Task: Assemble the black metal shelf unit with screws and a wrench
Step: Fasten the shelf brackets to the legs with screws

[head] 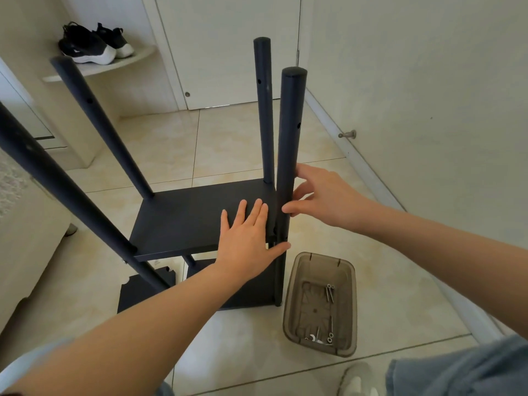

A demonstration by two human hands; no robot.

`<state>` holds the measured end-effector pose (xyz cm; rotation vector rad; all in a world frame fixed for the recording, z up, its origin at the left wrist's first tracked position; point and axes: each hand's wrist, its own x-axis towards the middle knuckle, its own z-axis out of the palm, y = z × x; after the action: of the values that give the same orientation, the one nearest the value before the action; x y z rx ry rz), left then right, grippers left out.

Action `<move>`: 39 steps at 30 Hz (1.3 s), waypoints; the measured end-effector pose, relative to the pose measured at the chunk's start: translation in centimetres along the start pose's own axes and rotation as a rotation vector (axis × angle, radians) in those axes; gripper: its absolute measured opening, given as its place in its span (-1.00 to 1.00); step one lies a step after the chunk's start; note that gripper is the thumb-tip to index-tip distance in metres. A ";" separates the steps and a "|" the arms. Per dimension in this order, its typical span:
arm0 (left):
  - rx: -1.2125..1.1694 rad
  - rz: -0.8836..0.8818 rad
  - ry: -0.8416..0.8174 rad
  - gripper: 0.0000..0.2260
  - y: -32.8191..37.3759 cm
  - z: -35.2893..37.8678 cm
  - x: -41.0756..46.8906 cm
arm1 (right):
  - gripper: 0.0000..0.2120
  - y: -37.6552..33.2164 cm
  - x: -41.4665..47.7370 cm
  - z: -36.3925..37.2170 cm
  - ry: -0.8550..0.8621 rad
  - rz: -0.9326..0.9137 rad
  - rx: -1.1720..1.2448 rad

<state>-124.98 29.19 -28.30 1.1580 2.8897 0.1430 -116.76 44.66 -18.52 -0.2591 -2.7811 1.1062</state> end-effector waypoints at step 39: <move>0.076 0.046 -0.038 -0.17 0.0 -1.1 -1.5 | -0.77 21.1 -6.7 17.8 -0.735 0.522 -0.472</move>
<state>-123.96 28.01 -27.25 1.2248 2.8599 0.0115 -111.34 46.50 -46.32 -0.8121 -3.7681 0.6749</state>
